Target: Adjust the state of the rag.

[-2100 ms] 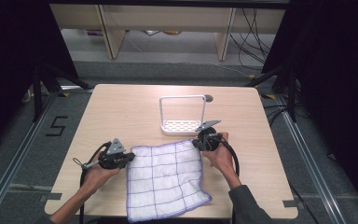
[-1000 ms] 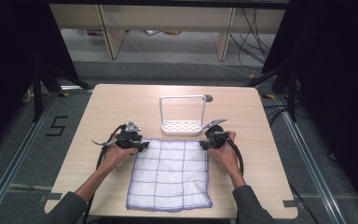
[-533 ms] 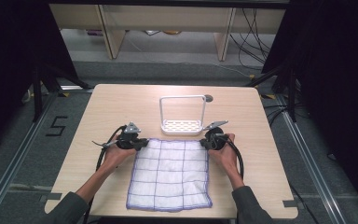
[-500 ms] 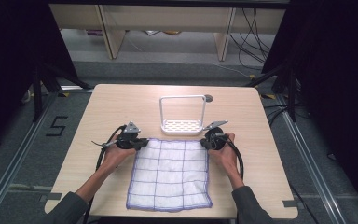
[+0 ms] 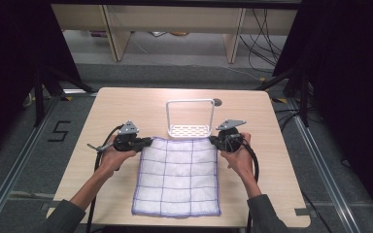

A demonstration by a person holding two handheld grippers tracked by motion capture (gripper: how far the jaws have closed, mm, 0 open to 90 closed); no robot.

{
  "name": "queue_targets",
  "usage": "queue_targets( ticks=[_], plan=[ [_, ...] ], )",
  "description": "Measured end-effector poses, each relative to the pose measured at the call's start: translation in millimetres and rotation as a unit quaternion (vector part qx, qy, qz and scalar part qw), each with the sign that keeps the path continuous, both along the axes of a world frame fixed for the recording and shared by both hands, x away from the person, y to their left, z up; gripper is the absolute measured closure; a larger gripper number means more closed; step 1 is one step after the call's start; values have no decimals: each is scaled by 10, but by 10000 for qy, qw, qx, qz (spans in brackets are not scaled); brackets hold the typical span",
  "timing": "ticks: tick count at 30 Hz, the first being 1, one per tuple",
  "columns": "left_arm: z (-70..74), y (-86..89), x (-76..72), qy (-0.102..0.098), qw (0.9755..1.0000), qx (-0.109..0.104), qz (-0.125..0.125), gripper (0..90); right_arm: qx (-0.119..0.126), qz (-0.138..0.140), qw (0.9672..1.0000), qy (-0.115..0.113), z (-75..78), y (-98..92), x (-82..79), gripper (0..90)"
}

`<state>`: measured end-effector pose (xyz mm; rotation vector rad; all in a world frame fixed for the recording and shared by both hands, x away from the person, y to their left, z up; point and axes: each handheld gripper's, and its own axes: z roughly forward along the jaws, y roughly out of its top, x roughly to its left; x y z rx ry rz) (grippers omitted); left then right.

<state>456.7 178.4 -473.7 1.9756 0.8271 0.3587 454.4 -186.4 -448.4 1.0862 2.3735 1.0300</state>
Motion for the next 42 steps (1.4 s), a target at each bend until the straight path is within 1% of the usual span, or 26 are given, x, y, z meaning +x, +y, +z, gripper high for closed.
queue_targets(
  ticks=[3,7,9,11,12,13,14,15,16,17,18,19,20,21,22,23,25,26,31,32,33,34,35,38,39,42],
  plan=[
    [75,38,-5,-84,10000,-23,-26,853,99,56,9999,-128,72,-23,-12,876],
    [108,81,-25,-147,9999,-40,-81,852,83,97,9997,-223,152,-39,-44,876],
    [115,118,-126,-139,9997,-88,-189,853,117,191,9992,-344,187,-10,-126,876],
    [125,125,-185,-141,9996,-109,-236,852,121,225,9992,-314,209,-5,-171,877],
    [142,130,-302,-239,9991,-26,-339,852,111,310,9985,-447,243,-4,-262,877],
    [142,130,-302,-239,9991,-26,-339,852,111,310,9985,-447,243,-4,-262,877],
    [155,136,-413,-317,9983,122,-480,852,88,395,9978,-524,274,-19,-371,877],
    [155,136,-413,-317,9983,122,-480,852,56,464,9973,-562,278,-27,-429,877],
    [161,154,-520,-360,9976,151,-565,852,50,482,9974,-532,273,-24,-503,877],
    [155,160,-570,-388,9973,128,-607,852,21,523,9971,-553,260,-24,-578,876],
    [155,160,-570,-388,9973,128,-607,852,21,523,9971,-553,260,-24,-578,876],
    [139,178,-679,-393,9969,168,-668,852,3,655,9965,-525,224,-27,-735,876],
    [139,178,-679,-393,9969,168,-668,852,-5,647,9966,-517,218,-32,-787,876],
    [123,189,-734,-397,9966,178,-696,852,-5,647,9966,-517,218,-32,-787,876],
    [105,202,-785,-392,9965,173,-718,852,-37,723,9958,-562,201,-56,-889,877],
    [83,211,-832,-392,9965,146,-721,852,-37,723,9958,-562,201,-56,-889,877],
    [37,224,-955,-403,9957,213,-806,851,-39,876,9947,-541,150,-81,-1013,877],
    [24,225,-997,-428,9957,196,-797,850,12,781,9960,-428,135,-87,-1067,876],
    [-25,226,-1145,-421,9945,204,-939,846,-5,890,9953,-388,64,-119,-1225,876],
    [-53,218,-1207,-413,9938,256,-995,845,-14,934,9947,-425,39,-120,-1249,875],
    [-53,218,-1207,-413,9938,256,-995,845,5,915,9953,-328,15,-115,-1286,876],
    [-88,213,-1260,-429,9930,349,-1039,843,-22,905,9954,-308,-6,-117,-1316,876],
    [-88,213,-1260,-429,9930,349,-1039,842,-22,905,9954,-308,-6,-117,-1316,876],
    [-153,203,-1337,-315,9931,343,-1074,831,-34,961,9952,-200,-97,-134,-1403,874],
    [-194,209,-1375,-284,9916,409,-1195,826,-32,1001,9948,-209,-115,-146,-1415,874],
    [-261,221,-1453,-165,9912,443,-1235,817,8,953,9954,-59,-165,-168,-1482,873]
  ],
)
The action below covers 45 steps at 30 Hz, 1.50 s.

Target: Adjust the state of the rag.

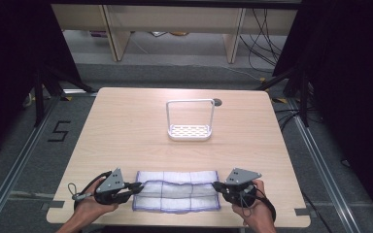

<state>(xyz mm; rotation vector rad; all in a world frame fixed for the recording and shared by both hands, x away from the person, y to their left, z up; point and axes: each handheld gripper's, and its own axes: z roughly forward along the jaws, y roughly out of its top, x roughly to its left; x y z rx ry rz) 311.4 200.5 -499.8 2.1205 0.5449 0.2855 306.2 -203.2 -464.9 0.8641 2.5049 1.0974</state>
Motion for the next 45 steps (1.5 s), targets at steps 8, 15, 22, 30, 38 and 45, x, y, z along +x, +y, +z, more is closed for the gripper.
queue_targets(
  ticks=[8,15,22,30,38,45],
  plan=[
    [-95,32,-144,104,9996,198,-164,789,-130,173,9994,252,-132,18,-181,868],
    [-112,58,-192,356,9993,82,-108,505,-96,158,9987,473,-201,-45,-297,656],
    [80,121,-144,318,9985,-405,160,385,362,-292,9983,362,-68,-132,-308,550],
    [74,88,359,330,9952,-299,872,363,16,-644,9971,406,-144,-23,-243,485],
    [-93,-53,597,457,9934,-179,1037,345,-402,-826,9942,550,-265,56,-216,439],
    [-158,-150,644,476,9952,83,853,349,-598,-826,9931,581,-356,98,-226,419]
  ],
)
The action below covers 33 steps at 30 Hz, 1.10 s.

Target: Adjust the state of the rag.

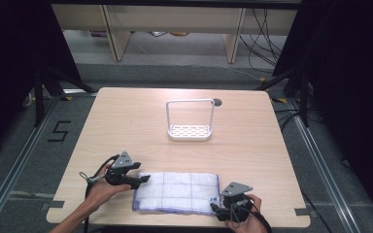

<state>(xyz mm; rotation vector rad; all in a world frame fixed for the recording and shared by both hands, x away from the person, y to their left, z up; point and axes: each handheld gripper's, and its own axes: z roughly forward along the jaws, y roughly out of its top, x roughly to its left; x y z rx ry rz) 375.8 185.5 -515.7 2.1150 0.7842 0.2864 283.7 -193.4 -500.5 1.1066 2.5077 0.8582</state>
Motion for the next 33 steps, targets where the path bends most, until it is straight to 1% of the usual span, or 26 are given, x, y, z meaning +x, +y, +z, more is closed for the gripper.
queue_targets(
  ticks=[2,3,5,6,9,10,12,13,14,15,16,17,19,20,22,23,24,25,26,27,28,29,30,31,32,33],
  plan=[
    [-8,-22,-1,-61,9997,207,-99,359,5,-97,9999,66,6,15,-15,415],
    [-16,-29,-4,-45,9996,218,-148,365,4,-54,10000,40,5,6,-7,418],
    [-28,-34,-6,-31,9996,237,-121,371,12,-45,10000,20,-4,1,-2,428],
    [-32,-30,-3,-38,9995,250,-179,371,12,-45,10000,20,-4,1,-2,428],
    [-39,-24,-6,7,9996,219,-188,413,15,-32,10000,-22,-10,7,-9,443],
    [-42,-22,-4,18,9995,210,-242,427,12,-23,10000,-4,-8,6,-9,448],
    [-45,-22,-7,-7,9994,225,-247,468,48,-31,10000,-10,-12,8,-13,462],
    [-53,-32,-17,6,9995,117,-289,490,46,-28,10000,-6,-11,8,-14,468],
    [-53,-35,-22,20,9994,89,-320,520,58,-21,10000,9,-11,9,-15,476],
    [-50,-29,-22,21,9992,135,-386,541,61,-12,10000,12,-11,8,-14,479],
    [-56,-38,-27,22,9993,59,-358,561,81,-32,10000,43,-11,9,-18,489],
    [-59,-37,-32,67,9994,51,-350,585,136,-64,9998,138,-3,10,-27,508],
    [-60,-39,-34,59,9992,1,-386,600,142,-41,9998,140,-4,5,-23,516],
    [-60,-38,-37,105,9991,-25,-416,642,206,-65,9996,174,-7,8,-30,556],
    [-63,-44,-42,112,9991,-71,-400,657,254,-61,9994,224,-6,7,-34,575],
    [-62,-42,-42,121,9991,-70,-406,671,295,22,9996,30,-33,-3,-15,597],
    [-61,-30,-38,156,9990,-37,-426,683,359,-24,9992,161,-23,-4,-25,639],
    [-61,-30,-38,156,9990,-37,-426,692,359,-24,9992,161,-23,-4,-25,639],
    [-59,-24,-36,154,9989,7,-439,704,346,56,9992,175,-16,-23,-12,672],
    [-63,-38,-54,202,9989,-122,-406,720,362,63,9992,182,-16,-27,-10,700],
    [-63,-38,-54,202,9989,-122,-406,738,362,63,9992,182,-16,-27,-10,700],
    [-61,-42,-66,168,9990,-75,-410,759,402,138,9990,169,-23,-33,-10,777],
    [-61,-42,-66,168,9990,-75,-410,771,402,138,9990,169,-23,-33,-10,777],
    [-60,-55,-82,131,9989,-93,-430,778,434,203,9987,174,-25,-25,-13,828],
    [-56,-49,-83,85,9990,-17,-437,781,465,174,9986,162,-32,-11,-11,844],
    [-59,-53,-91,76,9990,-56,-438,785,378,242,9988,193,-17,-13,1,853]
  ],
)
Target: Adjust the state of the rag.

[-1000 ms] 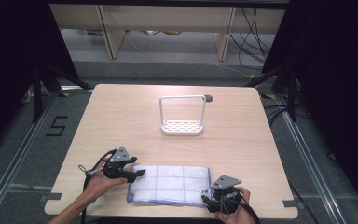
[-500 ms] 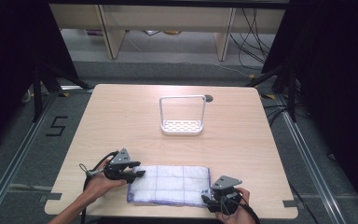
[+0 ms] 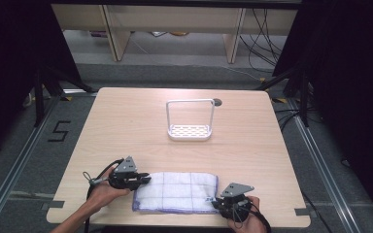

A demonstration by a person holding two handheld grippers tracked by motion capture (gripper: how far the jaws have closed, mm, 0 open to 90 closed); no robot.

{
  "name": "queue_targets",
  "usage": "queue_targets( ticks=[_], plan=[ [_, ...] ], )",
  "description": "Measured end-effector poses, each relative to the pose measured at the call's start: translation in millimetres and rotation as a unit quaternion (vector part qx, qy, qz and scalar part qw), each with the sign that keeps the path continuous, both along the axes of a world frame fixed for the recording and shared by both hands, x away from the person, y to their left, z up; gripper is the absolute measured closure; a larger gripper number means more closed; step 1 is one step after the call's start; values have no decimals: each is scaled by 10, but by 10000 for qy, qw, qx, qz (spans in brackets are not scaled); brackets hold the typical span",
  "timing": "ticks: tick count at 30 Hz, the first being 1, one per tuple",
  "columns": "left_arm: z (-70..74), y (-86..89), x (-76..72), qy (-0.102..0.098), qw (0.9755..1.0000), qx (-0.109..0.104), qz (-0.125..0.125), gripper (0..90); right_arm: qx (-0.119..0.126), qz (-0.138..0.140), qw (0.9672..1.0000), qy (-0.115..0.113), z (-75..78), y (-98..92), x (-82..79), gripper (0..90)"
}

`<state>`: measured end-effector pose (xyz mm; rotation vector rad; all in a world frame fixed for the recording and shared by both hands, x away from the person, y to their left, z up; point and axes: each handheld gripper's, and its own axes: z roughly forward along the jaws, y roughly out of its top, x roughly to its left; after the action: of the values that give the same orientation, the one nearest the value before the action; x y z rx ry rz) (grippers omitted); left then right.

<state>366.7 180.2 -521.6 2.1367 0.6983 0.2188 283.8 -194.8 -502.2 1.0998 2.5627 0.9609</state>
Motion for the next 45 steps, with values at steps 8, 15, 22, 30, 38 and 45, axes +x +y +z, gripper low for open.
queue_targets(
  ticks=[8,15,22,30,38,45],
  plan=[
    [58,59,-154,-114,9999,43,-37,817,109,65,9999,-14,42,-32,111,872],
    [169,169,-367,-277,9995,-116,122,819,79,314,9994,-148,239,63,567,873],
    [208,99,-551,-193,9995,-259,-46,818,-398,539,9977,-61,392,296,1200,872],
    [106,-158,-615,-71,9986,-223,-468,815,-868,698,9938,29,287,519,1698,871],
    [90,-347,-681,97,9972,-316,-676,804,-934,462,9945,19,174,595,1895,702],
    [161,-326,-684,488,9947,-637,-642,581,-437,-271,9981,-339,337,349,1730,538]
  ],
)
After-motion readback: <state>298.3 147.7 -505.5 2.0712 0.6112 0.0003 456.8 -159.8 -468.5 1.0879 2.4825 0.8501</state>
